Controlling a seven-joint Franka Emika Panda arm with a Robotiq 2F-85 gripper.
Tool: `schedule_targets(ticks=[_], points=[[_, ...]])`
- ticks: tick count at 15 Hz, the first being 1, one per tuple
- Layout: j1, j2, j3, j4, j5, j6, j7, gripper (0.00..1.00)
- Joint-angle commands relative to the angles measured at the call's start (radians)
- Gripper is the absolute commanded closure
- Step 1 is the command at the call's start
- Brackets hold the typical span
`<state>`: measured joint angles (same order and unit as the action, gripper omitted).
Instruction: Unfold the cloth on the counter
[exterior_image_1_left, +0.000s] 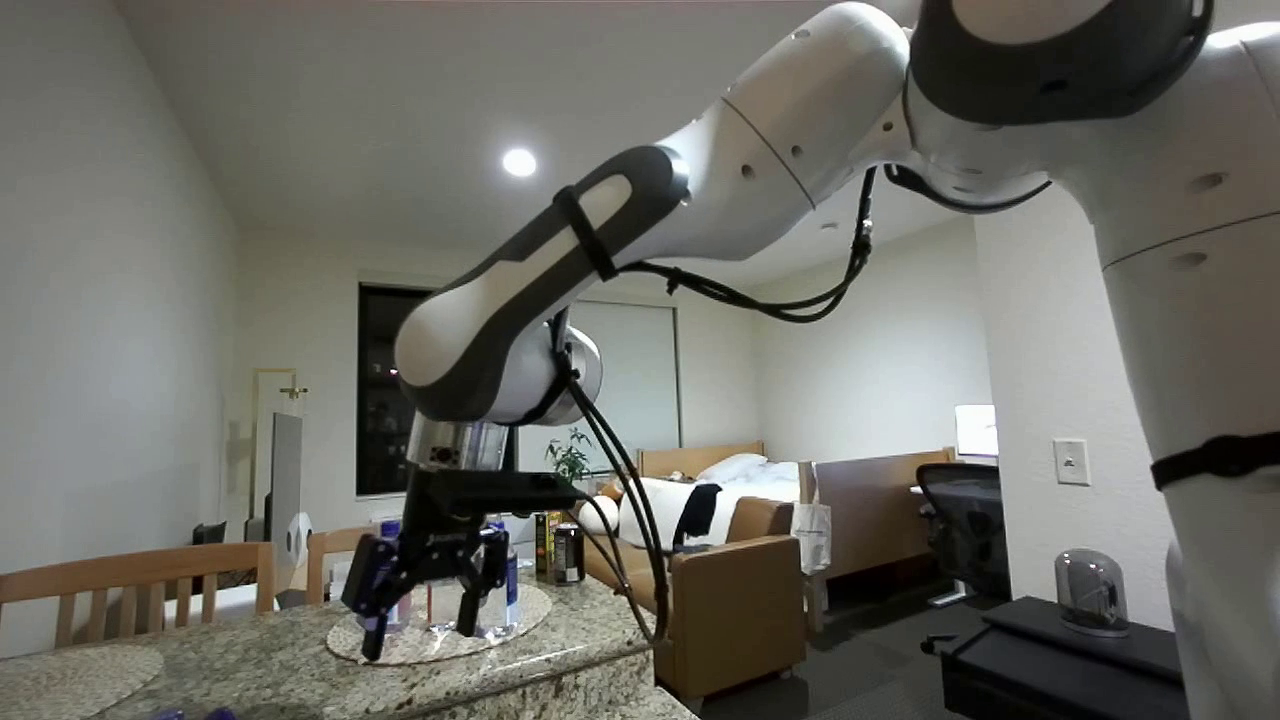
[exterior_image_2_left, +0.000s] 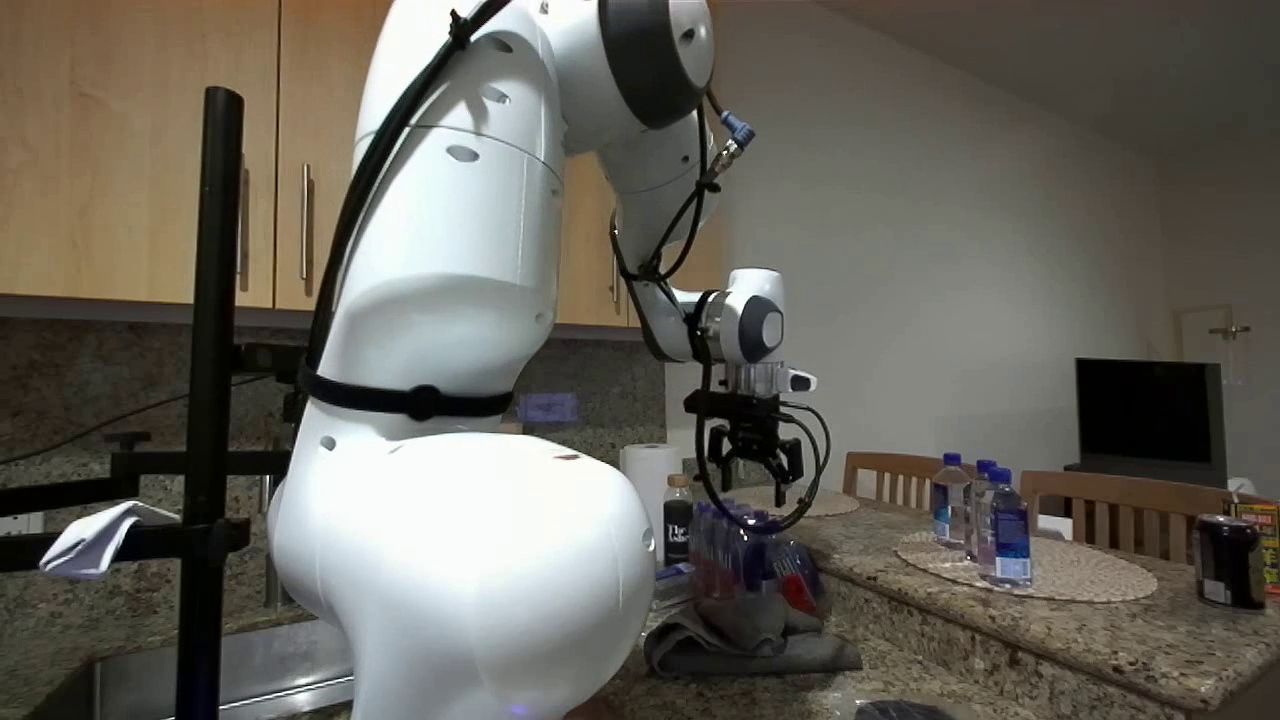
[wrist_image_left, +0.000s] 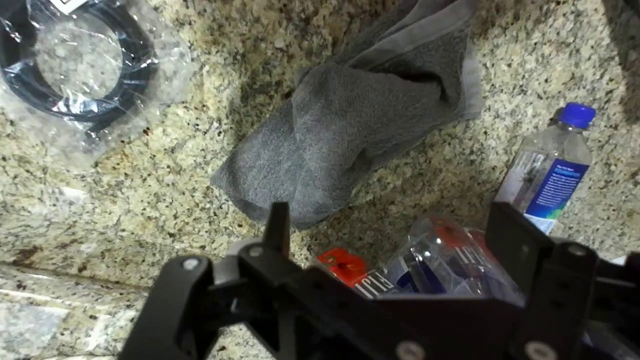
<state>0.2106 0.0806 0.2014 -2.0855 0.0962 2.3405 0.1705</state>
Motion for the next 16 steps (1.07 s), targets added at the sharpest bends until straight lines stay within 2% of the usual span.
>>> schedule_targets(ticks=[1, 9, 16], points=[[0.012, 0.027, 0.001, -0.015, -0.040, 0.038, 0.031, 0.00], [0.031, 0.095, -0.012, -0.021, -0.120, 0.080, 0.087, 0.00], [0.046, 0.152, -0.023, -0.022, -0.137, 0.141, 0.107, 0.00]])
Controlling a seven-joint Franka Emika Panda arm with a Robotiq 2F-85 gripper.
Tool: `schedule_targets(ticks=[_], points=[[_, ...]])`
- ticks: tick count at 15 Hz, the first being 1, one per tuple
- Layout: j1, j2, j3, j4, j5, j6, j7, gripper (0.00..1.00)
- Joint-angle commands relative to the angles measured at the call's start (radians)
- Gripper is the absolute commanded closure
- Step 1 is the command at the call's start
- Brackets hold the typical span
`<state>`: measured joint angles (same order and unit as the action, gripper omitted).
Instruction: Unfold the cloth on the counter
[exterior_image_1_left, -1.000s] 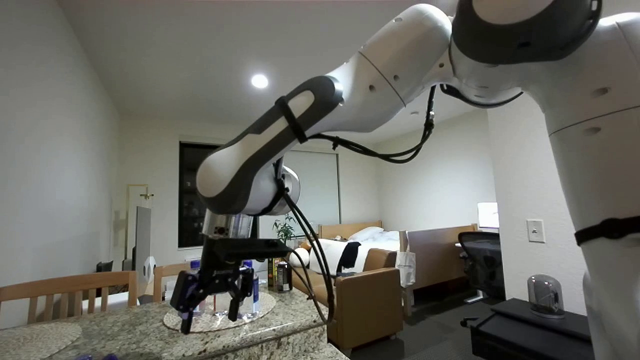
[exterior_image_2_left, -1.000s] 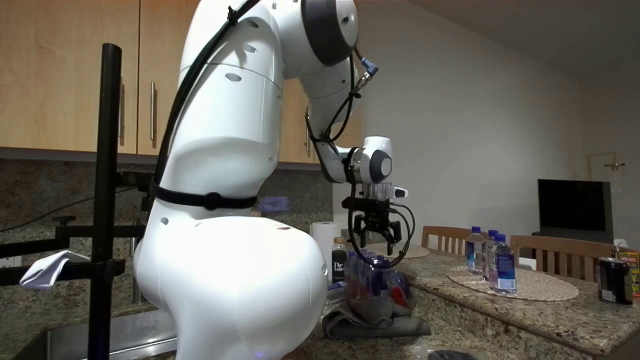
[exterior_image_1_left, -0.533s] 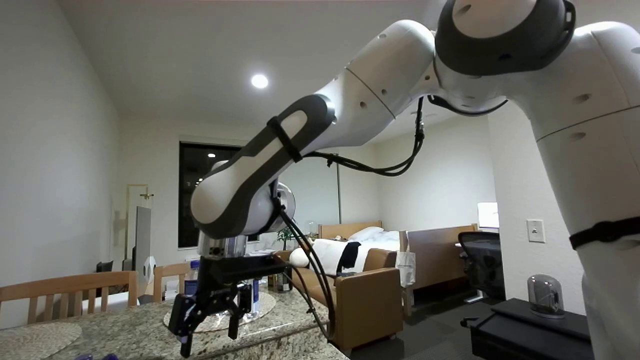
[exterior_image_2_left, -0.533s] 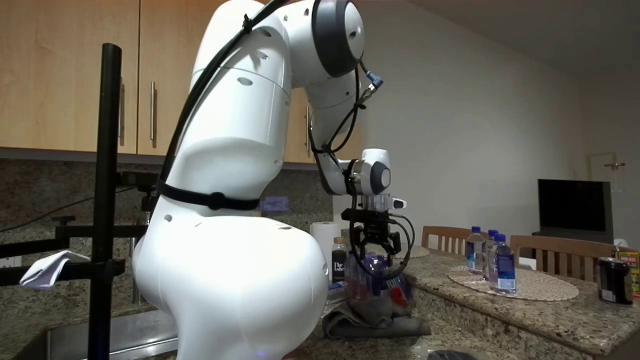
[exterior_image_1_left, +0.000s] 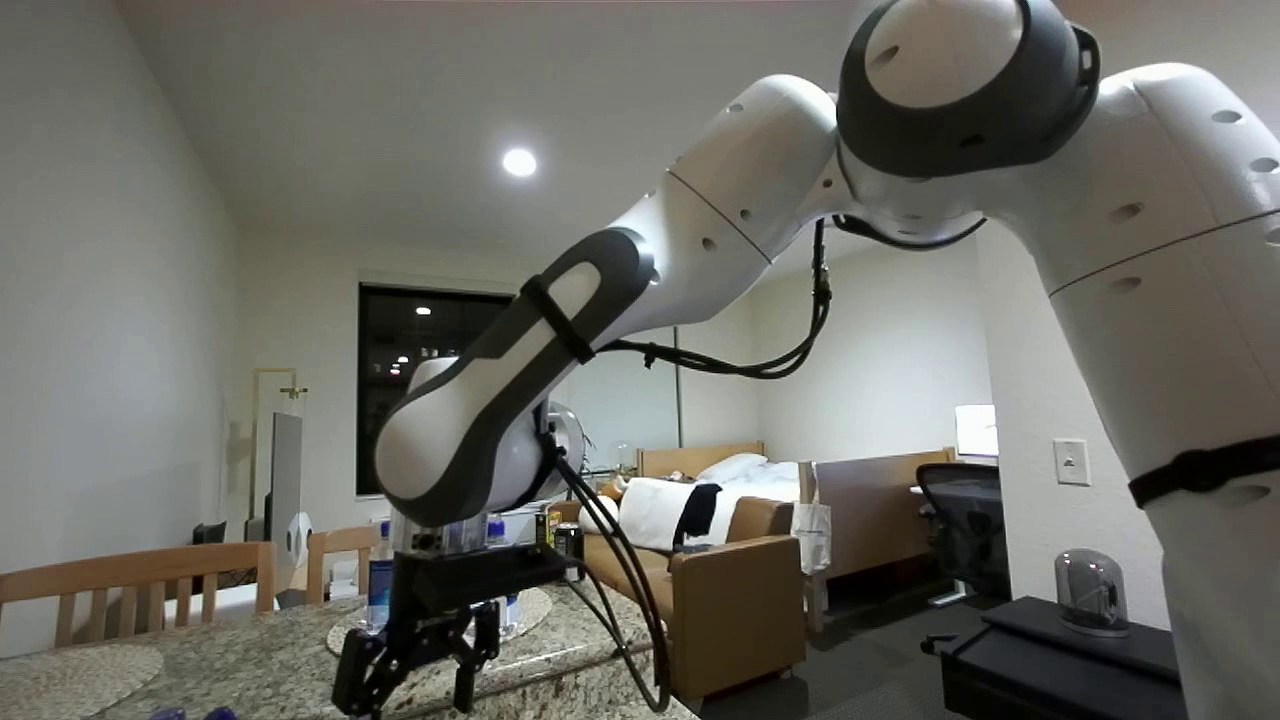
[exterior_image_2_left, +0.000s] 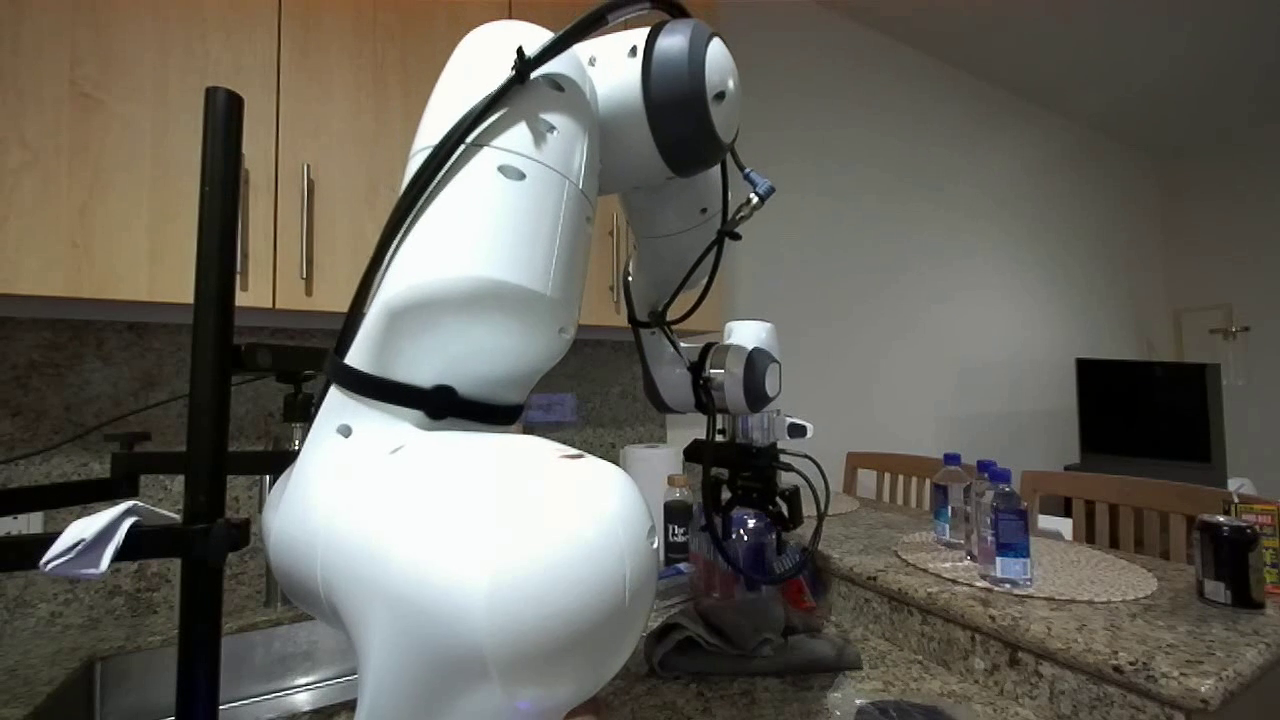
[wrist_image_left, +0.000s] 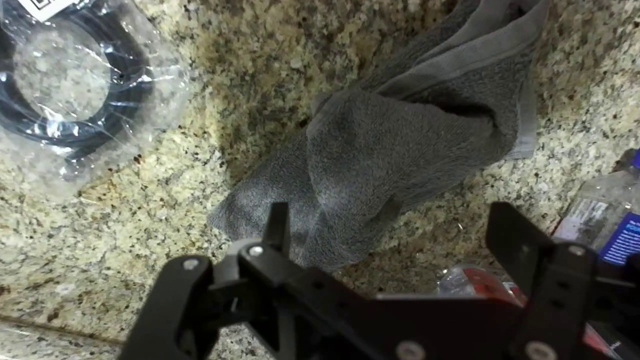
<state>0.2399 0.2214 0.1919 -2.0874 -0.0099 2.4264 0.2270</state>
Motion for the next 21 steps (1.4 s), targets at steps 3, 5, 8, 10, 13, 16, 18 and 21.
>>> schedule_targets(ticks=[3, 5, 8, 10, 13, 16, 18, 21], points=[[0.031, 0.036, -0.031, -0.022, -0.053, 0.108, 0.085, 0.00], [0.044, 0.053, -0.048, -0.022, -0.082, 0.147, 0.118, 0.00], [0.068, 0.080, -0.078, -0.017, -0.128, 0.204, 0.171, 0.00], [0.086, 0.103, -0.097, -0.009, -0.149, 0.229, 0.204, 0.00], [0.117, 0.136, -0.131, -0.001, -0.174, 0.264, 0.262, 0.00], [0.152, 0.163, -0.164, 0.010, -0.190, 0.290, 0.310, 0.00], [0.177, 0.179, -0.187, 0.016, -0.204, 0.300, 0.341, 0.00], [0.211, 0.209, -0.213, 0.031, -0.210, 0.308, 0.376, 0.00]])
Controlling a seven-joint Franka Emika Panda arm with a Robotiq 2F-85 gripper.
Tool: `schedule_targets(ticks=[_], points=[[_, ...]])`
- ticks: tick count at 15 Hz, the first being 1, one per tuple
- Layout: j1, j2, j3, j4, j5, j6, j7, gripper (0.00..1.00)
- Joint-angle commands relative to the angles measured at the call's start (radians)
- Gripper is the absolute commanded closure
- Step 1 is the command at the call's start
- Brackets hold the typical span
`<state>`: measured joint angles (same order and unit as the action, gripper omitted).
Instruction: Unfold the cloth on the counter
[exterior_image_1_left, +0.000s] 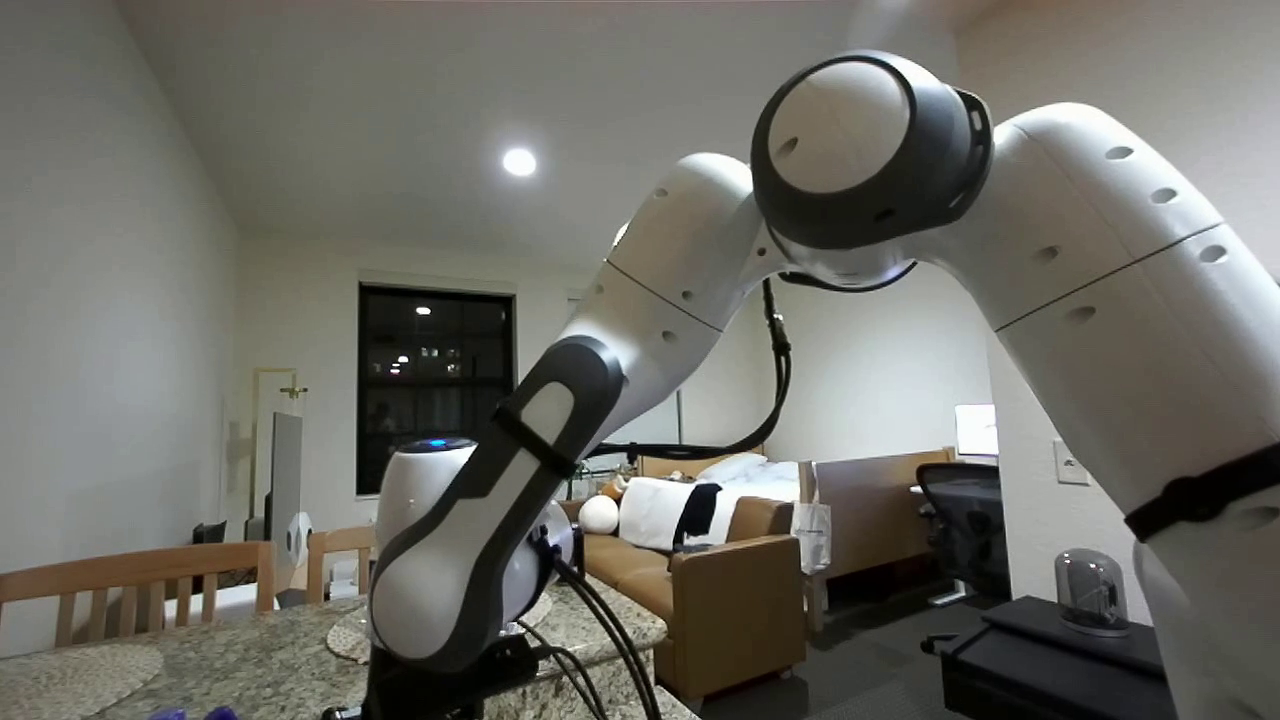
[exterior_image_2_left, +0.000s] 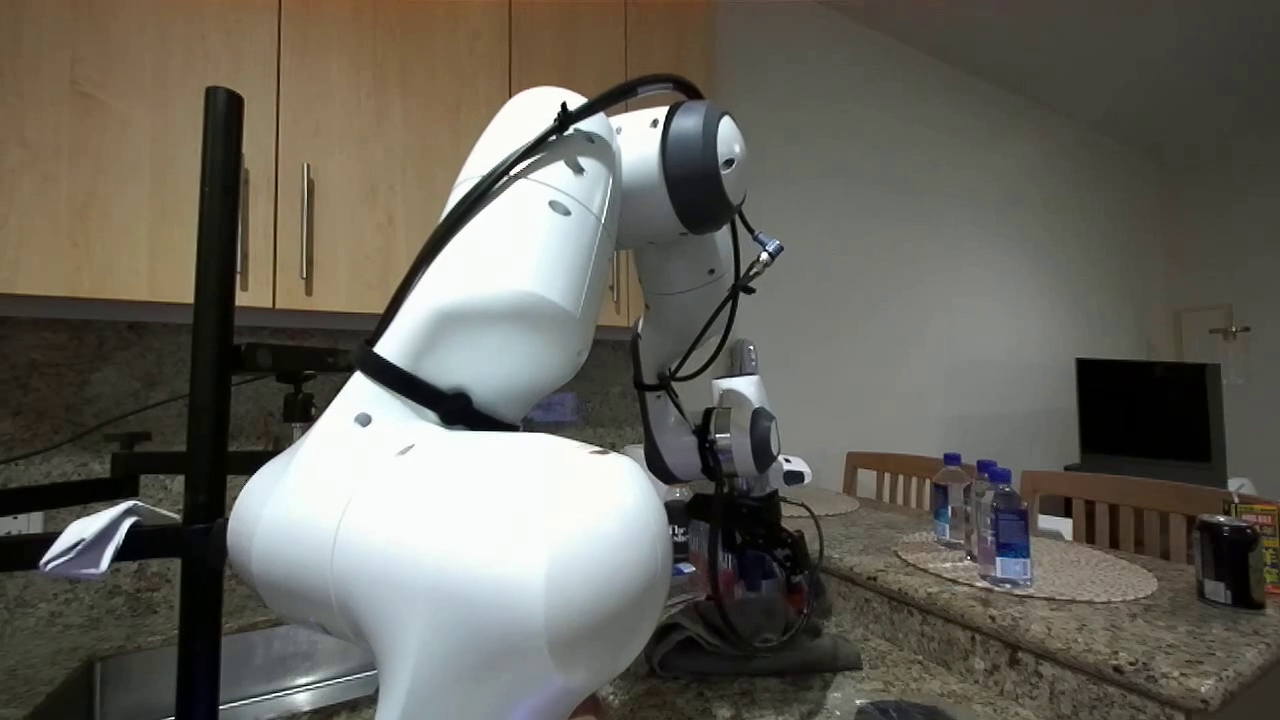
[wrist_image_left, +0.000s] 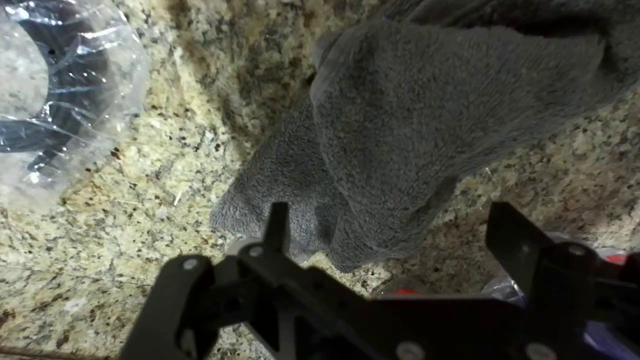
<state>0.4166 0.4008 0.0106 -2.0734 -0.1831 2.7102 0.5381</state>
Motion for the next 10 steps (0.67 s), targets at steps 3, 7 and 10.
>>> schedule_targets(ticks=[3, 7, 10], points=[[0.056, 0.057, -0.046, 0.033, -0.032, 0.022, 0.083, 0.00], [0.067, 0.093, -0.045, 0.056, -0.014, 0.016, 0.080, 0.00], [0.069, 0.117, -0.043, 0.071, -0.005, 0.014, 0.070, 0.00]])
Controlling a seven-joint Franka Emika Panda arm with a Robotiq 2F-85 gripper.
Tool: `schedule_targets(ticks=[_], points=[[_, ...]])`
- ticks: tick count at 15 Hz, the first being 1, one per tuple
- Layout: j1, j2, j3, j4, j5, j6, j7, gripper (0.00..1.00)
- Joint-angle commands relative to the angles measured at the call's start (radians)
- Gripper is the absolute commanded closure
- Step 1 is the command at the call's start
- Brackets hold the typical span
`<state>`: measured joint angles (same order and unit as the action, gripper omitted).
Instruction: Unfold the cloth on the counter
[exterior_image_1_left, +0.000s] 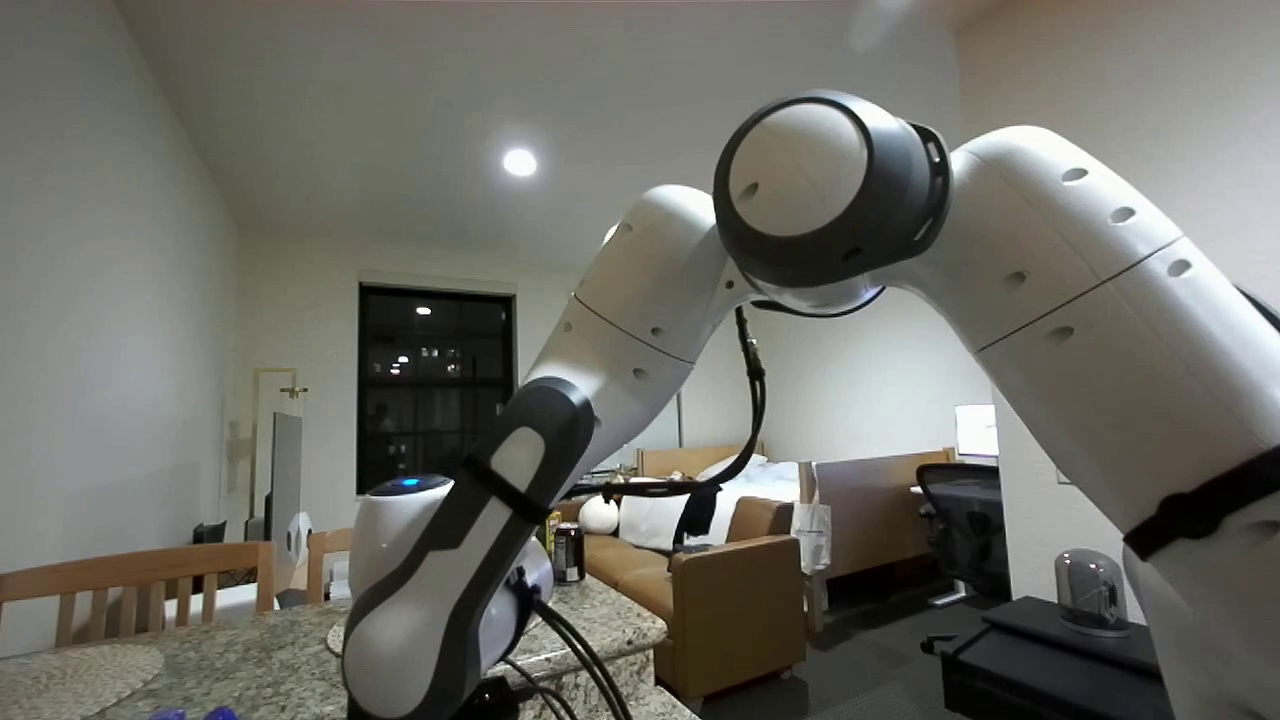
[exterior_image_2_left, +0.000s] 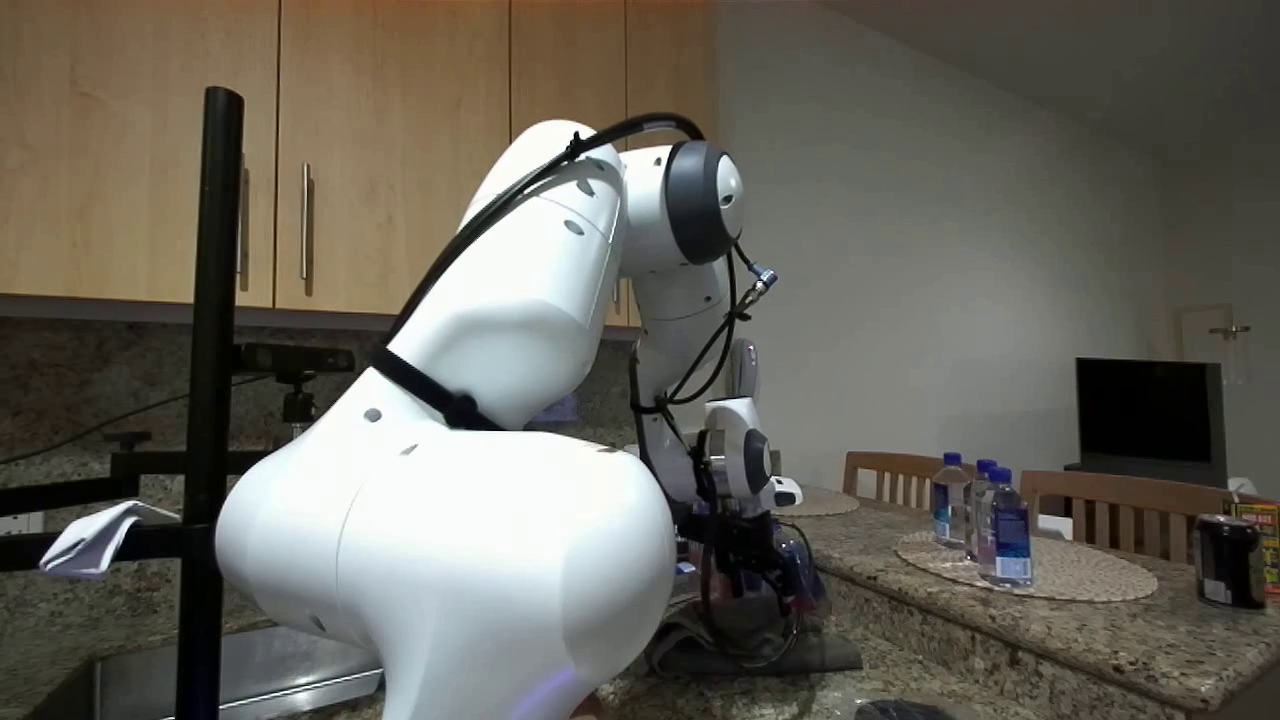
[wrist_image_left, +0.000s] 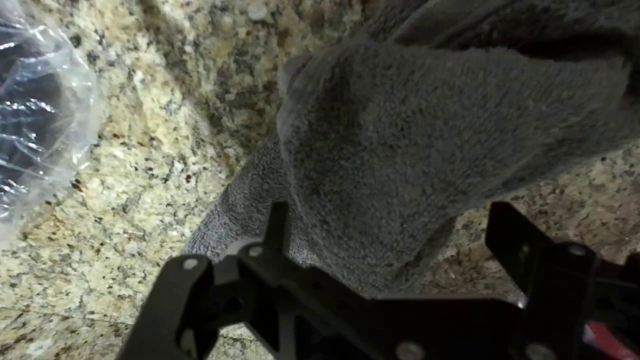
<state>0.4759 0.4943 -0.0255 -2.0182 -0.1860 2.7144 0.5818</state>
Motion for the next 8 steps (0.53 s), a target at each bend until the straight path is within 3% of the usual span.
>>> schedule_targets(ticks=[1, 8], points=[[0.011, 0.029, -0.008, 0.019, -0.002, 0.009, 0.027, 0.00], [0.018, 0.065, -0.014, 0.044, 0.002, 0.000, 0.025, 0.00]])
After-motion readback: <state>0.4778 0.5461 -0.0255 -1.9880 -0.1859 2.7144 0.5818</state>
